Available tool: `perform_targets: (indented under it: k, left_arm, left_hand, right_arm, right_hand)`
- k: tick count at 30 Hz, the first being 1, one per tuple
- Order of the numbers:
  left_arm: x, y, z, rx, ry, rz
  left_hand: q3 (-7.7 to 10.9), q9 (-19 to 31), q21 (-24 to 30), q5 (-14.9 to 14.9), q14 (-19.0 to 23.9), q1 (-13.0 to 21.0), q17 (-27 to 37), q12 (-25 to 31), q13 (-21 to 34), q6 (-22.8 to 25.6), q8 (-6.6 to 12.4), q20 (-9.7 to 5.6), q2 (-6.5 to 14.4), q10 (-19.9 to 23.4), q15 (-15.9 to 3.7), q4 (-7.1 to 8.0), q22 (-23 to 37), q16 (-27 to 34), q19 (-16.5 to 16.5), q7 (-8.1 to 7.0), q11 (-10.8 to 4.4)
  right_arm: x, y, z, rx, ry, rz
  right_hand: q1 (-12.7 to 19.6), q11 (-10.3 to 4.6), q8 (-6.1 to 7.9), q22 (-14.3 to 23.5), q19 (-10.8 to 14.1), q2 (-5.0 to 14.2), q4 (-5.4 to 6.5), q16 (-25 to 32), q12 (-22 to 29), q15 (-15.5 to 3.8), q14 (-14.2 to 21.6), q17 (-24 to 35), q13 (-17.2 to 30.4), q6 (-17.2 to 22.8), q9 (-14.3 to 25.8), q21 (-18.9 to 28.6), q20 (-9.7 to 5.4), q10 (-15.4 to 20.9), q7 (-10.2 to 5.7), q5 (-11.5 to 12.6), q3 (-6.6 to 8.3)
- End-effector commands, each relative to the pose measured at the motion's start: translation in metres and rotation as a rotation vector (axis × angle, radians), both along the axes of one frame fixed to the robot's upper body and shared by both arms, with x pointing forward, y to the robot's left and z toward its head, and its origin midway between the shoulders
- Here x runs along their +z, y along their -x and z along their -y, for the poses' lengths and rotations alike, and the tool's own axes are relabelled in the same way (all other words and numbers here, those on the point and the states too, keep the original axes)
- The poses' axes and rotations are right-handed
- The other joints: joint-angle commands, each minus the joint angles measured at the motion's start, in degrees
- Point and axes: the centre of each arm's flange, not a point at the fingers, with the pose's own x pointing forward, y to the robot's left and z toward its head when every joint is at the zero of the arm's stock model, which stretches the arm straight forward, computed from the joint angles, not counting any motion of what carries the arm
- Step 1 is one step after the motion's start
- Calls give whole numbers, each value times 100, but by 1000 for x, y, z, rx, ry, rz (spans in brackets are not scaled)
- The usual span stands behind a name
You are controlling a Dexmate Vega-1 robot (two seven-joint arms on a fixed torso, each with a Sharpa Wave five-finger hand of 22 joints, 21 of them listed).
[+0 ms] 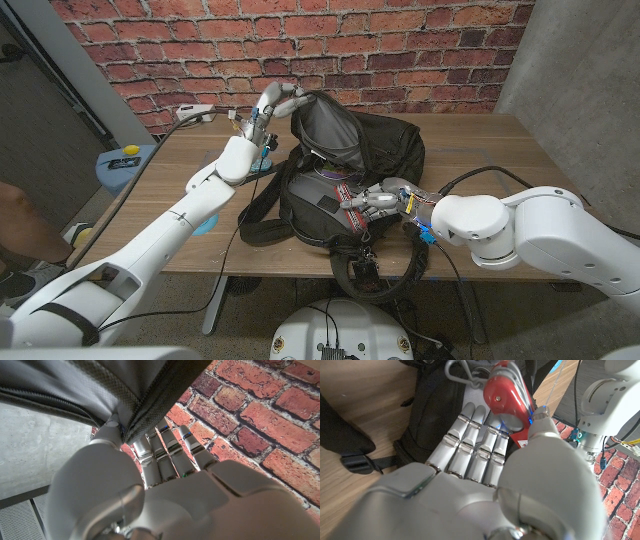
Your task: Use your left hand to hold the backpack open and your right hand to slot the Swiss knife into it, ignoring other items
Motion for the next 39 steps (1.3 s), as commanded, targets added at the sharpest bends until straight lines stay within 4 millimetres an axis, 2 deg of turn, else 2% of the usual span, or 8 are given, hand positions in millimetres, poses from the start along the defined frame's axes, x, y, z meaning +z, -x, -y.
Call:
perform_targets:
  k: [1,26,39]
  left_arm:
    - [-7,2,-6,6,35,-7]
    - [-5,-11,-12,-3,46,-22]
    - [-2,-10,-14,3,45,-15]
  left_hand:
    - [38,21,37,32,48,42,29,6,28,-10,25,8,45,64,-2,8,13,-13,-21,25,-38]
    - [38,22,40,43,49,50,44,-2,24,-15,29,21,44,58,-2,7,14,-21,-40,21,-39]
    - [39,22,44,48,49,54,50,-1,24,-12,33,23,43,64,-4,6,14,-26,-43,31,-33]
  right_arm:
    - [12,-15,-10,36,16,18]
    - [22,-58,-33,57,39,85]
    - [21,-72,-33,46,93,131]
  right_hand:
    - [279,-14,26,15,13,321,-2,12,18,-731,68,33,30,66,23,3,15,48,-1,-5,-30]
    - [293,-16,1,15,7,334,0,10,0,-727,77,47,34,72,27,-2,12,12,-5,-14,-63]
    - [315,-45,-17,15,-17,333,-9,-18,-5,-731,40,43,38,60,29,-11,-1,1,-19,-13,-74]
